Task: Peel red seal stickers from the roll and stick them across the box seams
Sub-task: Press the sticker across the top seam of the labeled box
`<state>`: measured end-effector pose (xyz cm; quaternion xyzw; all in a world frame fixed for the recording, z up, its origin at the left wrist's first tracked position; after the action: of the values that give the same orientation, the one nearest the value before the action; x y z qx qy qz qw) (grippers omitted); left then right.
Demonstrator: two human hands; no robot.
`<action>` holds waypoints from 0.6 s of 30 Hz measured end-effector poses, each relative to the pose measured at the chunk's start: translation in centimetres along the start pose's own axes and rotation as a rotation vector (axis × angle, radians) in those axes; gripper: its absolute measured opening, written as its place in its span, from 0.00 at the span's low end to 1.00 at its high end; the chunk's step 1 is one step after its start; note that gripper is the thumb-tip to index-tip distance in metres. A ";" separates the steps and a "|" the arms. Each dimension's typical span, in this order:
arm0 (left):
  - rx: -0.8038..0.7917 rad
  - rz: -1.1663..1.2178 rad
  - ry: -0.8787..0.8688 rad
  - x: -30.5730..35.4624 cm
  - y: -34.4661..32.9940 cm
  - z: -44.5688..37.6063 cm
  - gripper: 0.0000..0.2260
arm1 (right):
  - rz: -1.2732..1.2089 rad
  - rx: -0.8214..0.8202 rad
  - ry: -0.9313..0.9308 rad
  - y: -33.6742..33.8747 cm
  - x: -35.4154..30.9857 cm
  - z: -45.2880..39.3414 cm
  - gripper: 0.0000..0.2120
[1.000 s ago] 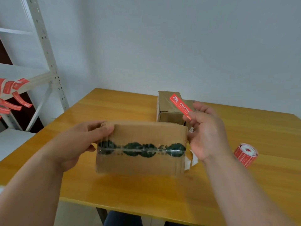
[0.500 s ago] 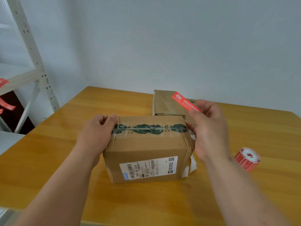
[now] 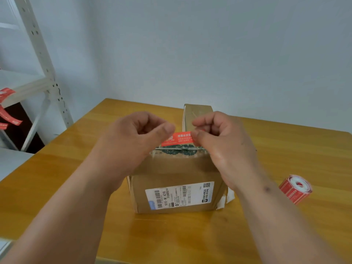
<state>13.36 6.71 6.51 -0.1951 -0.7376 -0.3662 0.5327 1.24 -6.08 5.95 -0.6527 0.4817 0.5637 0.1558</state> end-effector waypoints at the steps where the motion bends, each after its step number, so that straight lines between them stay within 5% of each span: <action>1: -0.012 0.022 0.004 -0.1 -0.2 0.0 0.11 | 0.018 -0.003 0.000 -0.2 0.0 0.0 0.07; 3: -0.003 0.014 -0.010 -0.3 -0.3 -0.2 0.02 | 0.040 -0.010 -0.002 -0.5 -0.1 0.0 0.06; 14: 0.114 -0.167 -0.092 0.5 1.0 0.0 0.05 | 0.308 -0.013 0.013 -0.2 -0.6 0.2 0.13; 18: 0.109 -0.090 -0.095 0.6 1.8 -0.1 0.04 | 0.118 0.069 -0.067 1.5 -0.2 -0.1 0.08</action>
<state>14.46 7.79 7.69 -0.1497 -0.7890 -0.3396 0.4897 0.12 -6.75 6.66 -0.5982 0.5331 0.5763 0.1608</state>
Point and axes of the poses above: each hand's wrist, its own z-axis away from the middle knuckle, its own y-axis out of the back of the hand, x = y × z, the point moved 3 cm from there along -z, towards the middle knuckle, and after that the axes turned 1 degree about z, right-handed, at the moved point
